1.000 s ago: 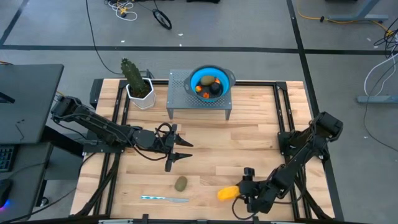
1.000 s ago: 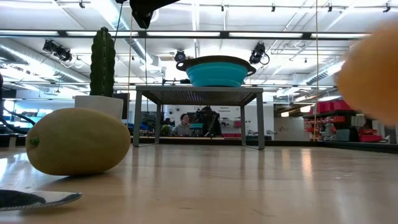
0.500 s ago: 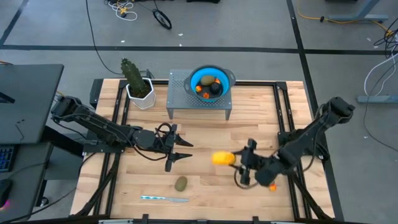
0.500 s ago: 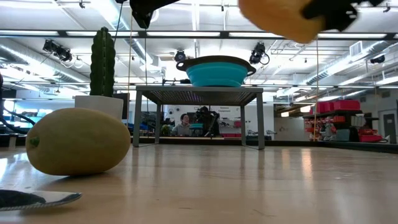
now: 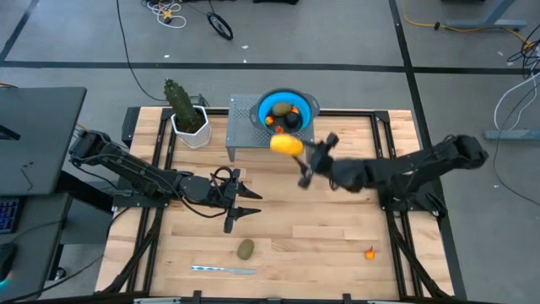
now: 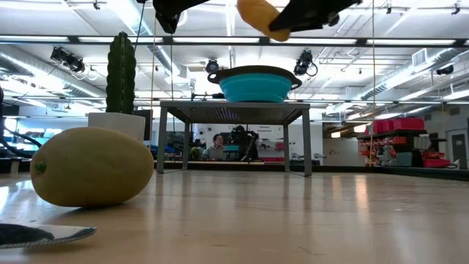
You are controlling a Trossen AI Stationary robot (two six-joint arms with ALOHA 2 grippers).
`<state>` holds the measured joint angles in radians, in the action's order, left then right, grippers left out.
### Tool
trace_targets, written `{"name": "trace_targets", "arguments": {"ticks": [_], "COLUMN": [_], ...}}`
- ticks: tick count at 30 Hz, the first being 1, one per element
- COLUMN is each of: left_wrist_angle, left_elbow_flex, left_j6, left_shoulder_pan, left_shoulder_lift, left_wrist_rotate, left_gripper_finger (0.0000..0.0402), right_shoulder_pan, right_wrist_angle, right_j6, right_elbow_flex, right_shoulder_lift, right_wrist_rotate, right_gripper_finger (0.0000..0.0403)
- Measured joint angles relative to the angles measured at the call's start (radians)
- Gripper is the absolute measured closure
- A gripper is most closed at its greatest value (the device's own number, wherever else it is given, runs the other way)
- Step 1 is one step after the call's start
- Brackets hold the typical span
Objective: Pick & Place Fruit
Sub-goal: Put the yellow mango in the blue strainer bowl on the shelf
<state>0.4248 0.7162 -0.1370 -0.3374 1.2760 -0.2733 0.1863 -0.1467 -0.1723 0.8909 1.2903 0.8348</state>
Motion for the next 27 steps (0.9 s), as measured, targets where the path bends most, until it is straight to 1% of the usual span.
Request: {"name": "trace_targets", "arguments": {"ticks": [2,4,9,13,15,19,27], "left_wrist_angle": [0.0,0.0,-0.001,-0.001,-0.001,-0.002,-0.009], "left_elbow_flex": [0.0,0.0,0.0,0.0,0.0,0.0,0.0], "left_j6": [0.0,0.002,0.002,0.002,0.002,0.002,0.002], "left_shoulder_pan": [0.0,0.0,0.0,0.0,0.0,0.0,0.0], "left_shoulder_lift": [0.0,0.0,0.0,0.0,0.0,0.0,0.0], "left_wrist_rotate": [0.0,0.0,0.0,0.0,0.0,0.0,0.001], "left_gripper_finger": [0.0214,0.0214,0.0214,0.0214,0.0214,0.0214,0.0214], "right_shoulder_pan": [-0.066,-0.123,-0.249,-0.338,-0.378,-0.429,-0.488], "right_wrist_angle": [-0.077,-0.147,-0.257,-0.26,-0.238,-0.237,-0.183], "right_j6": [-0.059,-0.097,-0.121,-0.082,-0.05,-0.013,-0.019], "right_elbow_flex": [0.0,0.0,0.0,0.0,0.0,0.0,0.0], "right_shoulder_lift": [0.0,0.0,0.0,0.005,0.009,0.031,0.053], "right_wrist_rotate": [-0.016,-0.055,-0.195,-0.248,-0.295,-0.372,-0.375], "right_gripper_finger": [0.0176,0.0176,0.0176,0.0176,0.0176,0.0176,0.0175]}}
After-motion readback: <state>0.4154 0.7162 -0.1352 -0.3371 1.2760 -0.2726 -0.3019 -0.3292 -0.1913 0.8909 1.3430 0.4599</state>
